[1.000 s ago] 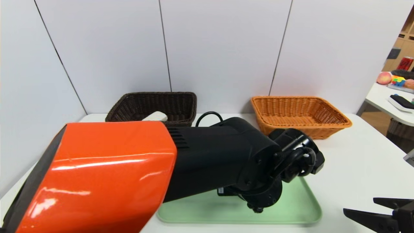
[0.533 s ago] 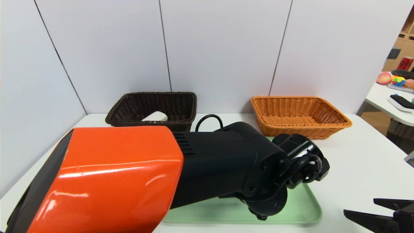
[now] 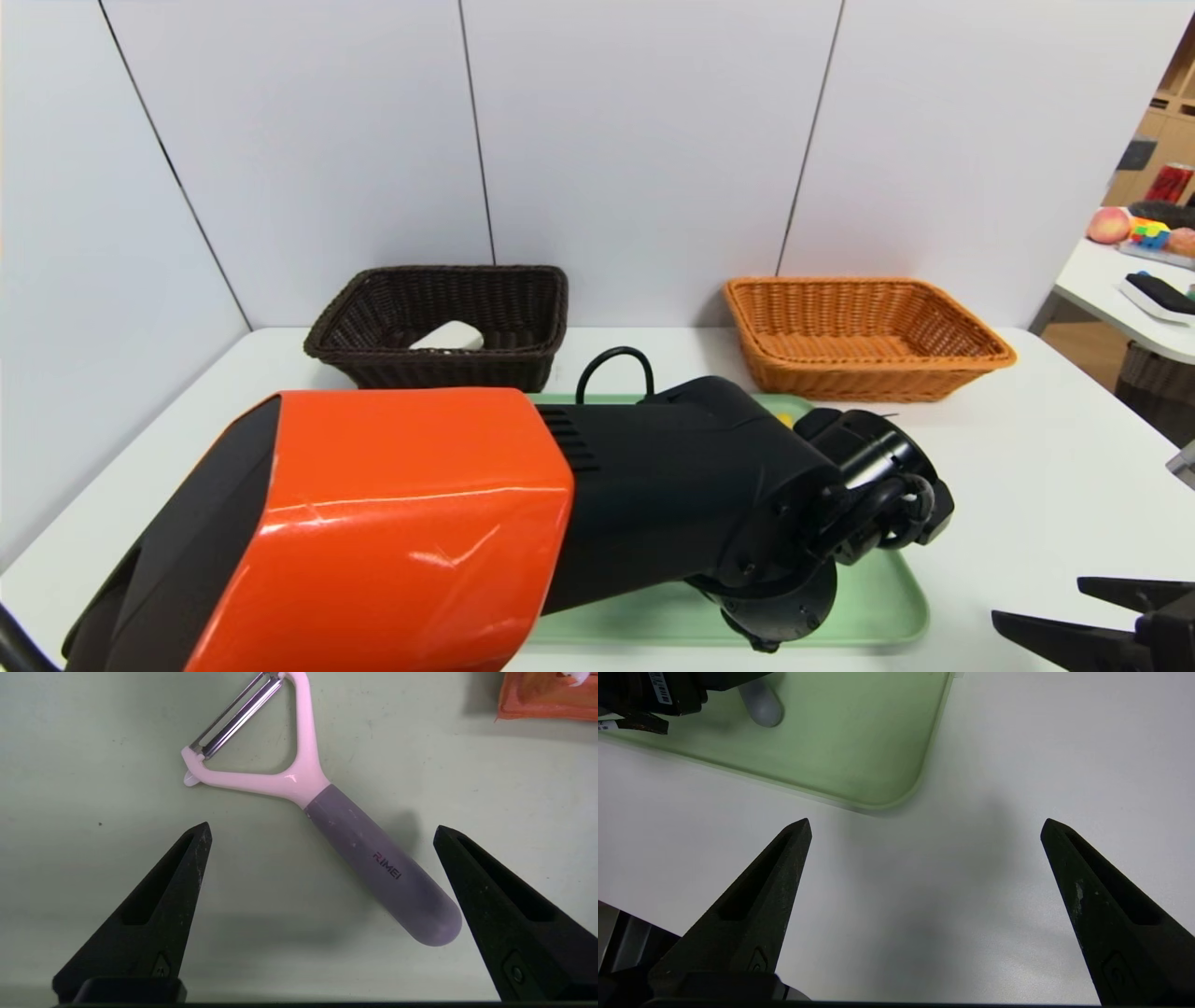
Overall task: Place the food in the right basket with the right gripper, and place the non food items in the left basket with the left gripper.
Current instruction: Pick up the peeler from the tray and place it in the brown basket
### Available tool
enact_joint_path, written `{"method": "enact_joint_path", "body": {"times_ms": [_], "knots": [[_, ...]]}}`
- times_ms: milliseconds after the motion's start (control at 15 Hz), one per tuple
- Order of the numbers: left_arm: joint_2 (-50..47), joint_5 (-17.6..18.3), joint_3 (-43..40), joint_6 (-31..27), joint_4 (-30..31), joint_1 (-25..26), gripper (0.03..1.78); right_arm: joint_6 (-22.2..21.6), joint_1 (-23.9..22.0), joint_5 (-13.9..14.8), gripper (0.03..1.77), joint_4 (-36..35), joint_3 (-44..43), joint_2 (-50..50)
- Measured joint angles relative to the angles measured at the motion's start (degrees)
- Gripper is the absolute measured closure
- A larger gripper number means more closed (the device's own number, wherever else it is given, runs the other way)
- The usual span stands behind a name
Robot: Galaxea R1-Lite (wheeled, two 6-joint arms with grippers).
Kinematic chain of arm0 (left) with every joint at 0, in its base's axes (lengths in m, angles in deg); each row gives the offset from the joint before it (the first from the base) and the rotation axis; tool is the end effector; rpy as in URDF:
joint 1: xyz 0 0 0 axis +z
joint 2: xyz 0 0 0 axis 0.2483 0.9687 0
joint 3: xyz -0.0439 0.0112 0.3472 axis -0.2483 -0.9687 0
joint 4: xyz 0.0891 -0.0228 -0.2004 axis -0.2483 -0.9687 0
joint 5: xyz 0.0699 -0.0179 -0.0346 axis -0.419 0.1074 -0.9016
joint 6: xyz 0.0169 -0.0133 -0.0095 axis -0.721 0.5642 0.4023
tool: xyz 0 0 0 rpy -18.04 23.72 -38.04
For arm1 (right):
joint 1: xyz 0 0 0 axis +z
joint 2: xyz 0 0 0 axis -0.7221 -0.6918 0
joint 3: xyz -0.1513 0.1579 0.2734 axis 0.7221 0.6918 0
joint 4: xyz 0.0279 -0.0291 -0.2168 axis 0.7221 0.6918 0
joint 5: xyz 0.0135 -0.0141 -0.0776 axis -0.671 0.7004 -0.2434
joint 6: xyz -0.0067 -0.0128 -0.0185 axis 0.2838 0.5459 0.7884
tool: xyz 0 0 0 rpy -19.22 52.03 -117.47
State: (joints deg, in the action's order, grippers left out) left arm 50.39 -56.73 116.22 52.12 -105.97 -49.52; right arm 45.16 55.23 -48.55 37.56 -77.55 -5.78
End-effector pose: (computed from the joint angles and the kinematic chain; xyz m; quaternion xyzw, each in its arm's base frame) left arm 0.2320 -0.4429 0.1676 -0.0503 0.4093 -0.0036 0.9110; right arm 0.1032 0.0216 0.1961 0.0307 0.3592 0.1705 0.9170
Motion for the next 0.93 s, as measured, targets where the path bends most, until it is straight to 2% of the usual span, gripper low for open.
{"method": "enact_joint_path", "body": {"times_ms": [933], "knots": [[1.33,-0.05,0.05,-0.6,1.05,0.09,0.12,-0.02,0.02,0.0,0.1,-0.11,-0.11,0.09]]}}
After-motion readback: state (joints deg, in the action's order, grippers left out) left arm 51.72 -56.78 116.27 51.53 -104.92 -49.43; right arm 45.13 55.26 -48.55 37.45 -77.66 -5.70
